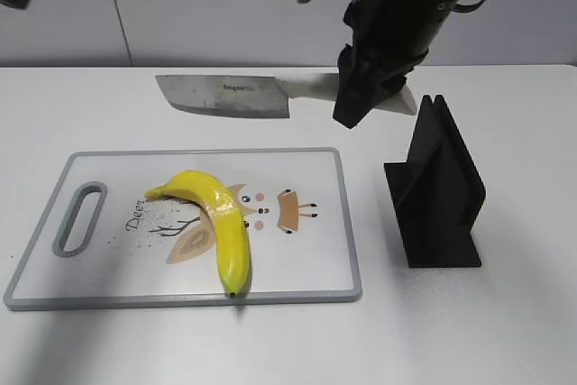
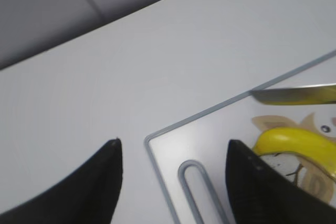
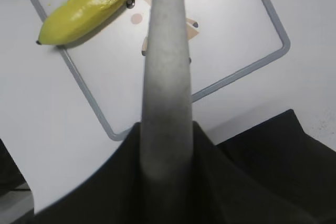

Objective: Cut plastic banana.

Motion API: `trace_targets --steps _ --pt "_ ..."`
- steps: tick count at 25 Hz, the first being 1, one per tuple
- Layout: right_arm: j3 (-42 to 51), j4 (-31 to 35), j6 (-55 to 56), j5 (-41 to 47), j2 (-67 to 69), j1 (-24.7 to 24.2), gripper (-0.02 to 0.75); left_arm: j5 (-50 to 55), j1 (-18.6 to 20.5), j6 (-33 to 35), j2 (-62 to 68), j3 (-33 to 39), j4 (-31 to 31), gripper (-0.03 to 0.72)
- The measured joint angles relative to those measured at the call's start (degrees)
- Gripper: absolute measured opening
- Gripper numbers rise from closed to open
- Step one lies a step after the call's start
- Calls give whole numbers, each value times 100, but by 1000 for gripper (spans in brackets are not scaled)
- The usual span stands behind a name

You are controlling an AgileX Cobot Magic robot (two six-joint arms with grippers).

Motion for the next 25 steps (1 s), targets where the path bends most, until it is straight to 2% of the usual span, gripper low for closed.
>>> trace_targets --steps 3,7,13,21,25 --pt "-95 6 611 0 0 0 190 696 541 -440 -5 -222 87 589" --pt "-316 -178 1674 21 0 0 190 1686 955 -821 -11 -264 100 587" --pt "-534 -1149 3505 454 -160 -31 190 2028 1053 -915 -234 -50 90 587" --pt "-528 -2186 5304 490 -975 -68 190 2070 1053 -915 -1659 1353 94 577" --pt "-172 -2559 5747 490 -1301 -68 190 2076 1053 -915 -2598 2038 94 575"
